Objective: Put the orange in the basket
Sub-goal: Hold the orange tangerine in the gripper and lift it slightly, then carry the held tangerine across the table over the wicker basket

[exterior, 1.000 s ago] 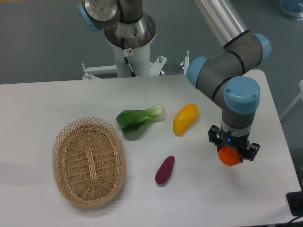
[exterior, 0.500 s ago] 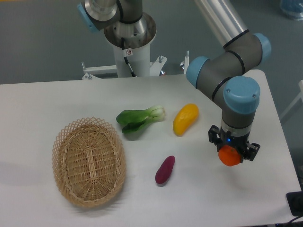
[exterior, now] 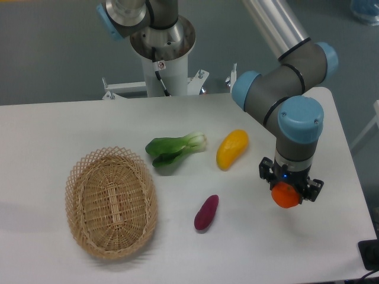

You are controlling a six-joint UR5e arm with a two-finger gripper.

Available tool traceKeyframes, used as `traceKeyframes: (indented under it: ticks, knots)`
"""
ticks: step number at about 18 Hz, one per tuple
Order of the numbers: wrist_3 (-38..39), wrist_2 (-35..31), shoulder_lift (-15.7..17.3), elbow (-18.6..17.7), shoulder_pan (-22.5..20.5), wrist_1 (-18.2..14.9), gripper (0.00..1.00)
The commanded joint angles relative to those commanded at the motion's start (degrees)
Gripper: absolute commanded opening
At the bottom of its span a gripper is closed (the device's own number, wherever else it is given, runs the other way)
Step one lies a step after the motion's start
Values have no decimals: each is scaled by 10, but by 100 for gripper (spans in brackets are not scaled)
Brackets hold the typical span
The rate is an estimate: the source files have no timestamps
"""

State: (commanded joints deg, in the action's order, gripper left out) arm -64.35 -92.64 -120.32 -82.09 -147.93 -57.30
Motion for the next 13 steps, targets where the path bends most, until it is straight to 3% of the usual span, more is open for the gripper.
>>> traceKeyframes:
  ticks: [7,13]
  knots:
    - [74,-2,4,-3,49,0,65]
    - [120,-2,37,-44,103,3,63]
